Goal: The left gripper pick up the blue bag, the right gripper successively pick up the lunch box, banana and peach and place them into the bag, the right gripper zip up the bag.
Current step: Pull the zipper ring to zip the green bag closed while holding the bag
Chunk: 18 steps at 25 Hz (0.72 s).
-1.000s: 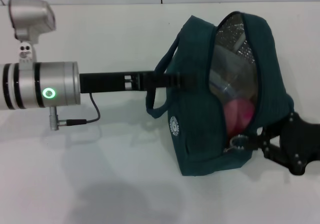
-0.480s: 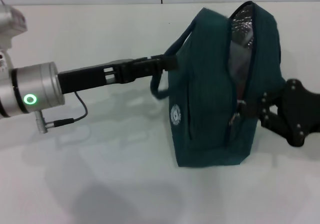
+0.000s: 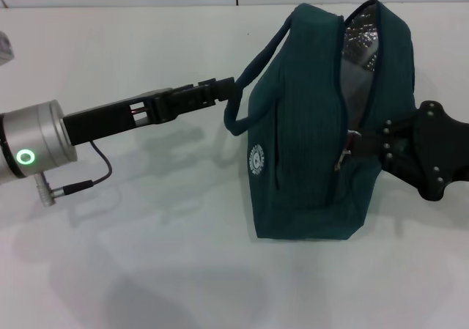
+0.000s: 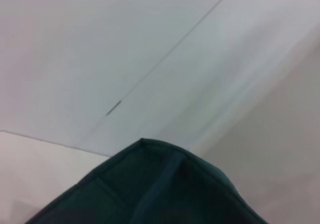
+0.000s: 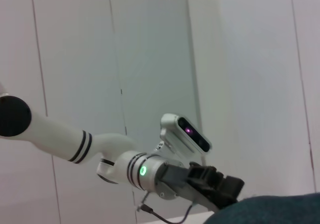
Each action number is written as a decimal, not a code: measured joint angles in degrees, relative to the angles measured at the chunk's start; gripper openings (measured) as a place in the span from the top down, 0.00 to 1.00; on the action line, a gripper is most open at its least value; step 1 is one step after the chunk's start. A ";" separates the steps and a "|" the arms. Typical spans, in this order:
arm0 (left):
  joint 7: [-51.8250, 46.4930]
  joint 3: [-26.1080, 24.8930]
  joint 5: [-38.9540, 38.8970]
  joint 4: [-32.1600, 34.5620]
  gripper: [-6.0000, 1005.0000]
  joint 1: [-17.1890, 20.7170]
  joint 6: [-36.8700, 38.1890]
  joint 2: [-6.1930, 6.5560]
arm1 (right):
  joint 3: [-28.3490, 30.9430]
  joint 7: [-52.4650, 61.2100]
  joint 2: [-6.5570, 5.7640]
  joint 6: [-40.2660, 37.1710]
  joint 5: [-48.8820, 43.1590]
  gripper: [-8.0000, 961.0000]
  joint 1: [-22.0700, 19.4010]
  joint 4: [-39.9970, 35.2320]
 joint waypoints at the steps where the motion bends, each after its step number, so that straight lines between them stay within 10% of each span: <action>1: 0.04 -0.21 0.00 -0.03 0.11 0.16 0.00 -0.03 | -0.03 0.04 -0.02 0.31 -0.02 0.99 -0.15 0.19; 18: 0.02 -0.41 0.00 -0.24 0.11 0.16 0.00 -0.18 | 0.62 -2.24 0.07 -1.33 3.68 0.99 -3.08 3.08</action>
